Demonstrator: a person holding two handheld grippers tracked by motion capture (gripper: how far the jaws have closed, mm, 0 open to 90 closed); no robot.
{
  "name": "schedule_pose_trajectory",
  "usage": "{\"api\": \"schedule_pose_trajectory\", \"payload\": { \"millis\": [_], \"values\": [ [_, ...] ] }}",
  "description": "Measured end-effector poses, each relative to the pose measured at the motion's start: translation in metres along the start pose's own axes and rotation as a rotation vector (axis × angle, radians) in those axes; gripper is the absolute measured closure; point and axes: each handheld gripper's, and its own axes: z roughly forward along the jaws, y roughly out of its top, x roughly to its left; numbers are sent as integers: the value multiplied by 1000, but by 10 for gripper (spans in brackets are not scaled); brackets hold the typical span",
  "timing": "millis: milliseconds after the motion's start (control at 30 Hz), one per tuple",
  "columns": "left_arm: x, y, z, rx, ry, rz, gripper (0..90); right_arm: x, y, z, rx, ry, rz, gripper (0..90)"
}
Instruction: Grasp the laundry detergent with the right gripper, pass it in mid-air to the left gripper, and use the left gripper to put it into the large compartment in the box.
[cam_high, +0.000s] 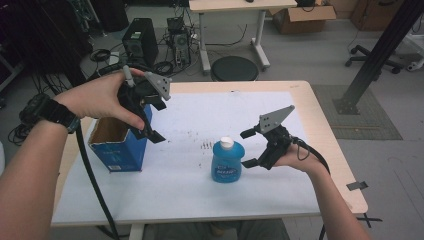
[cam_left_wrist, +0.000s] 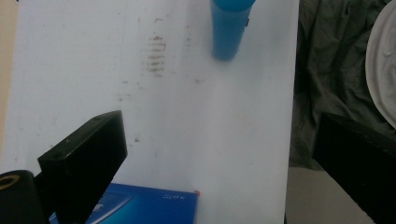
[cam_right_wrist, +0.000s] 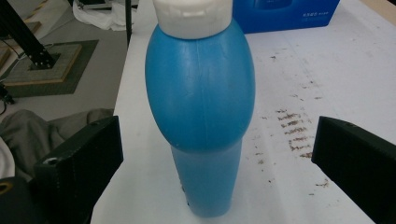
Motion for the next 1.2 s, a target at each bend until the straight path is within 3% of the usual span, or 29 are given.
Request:
{"api": "schedule_pose_trajectory", "payload": {
  "millis": [367,467,1200],
  "values": [
    [1,-3,3,4,-6,-2,42,4,-11,27,6,6,6,20],
    [1,-4,4,2,-7,-4,43,4,-13,34,-17,10,12,25],
    [2,-1,8,1,-14,3,43,3,-16,52,-58,-1,16,109]
  ]
}}
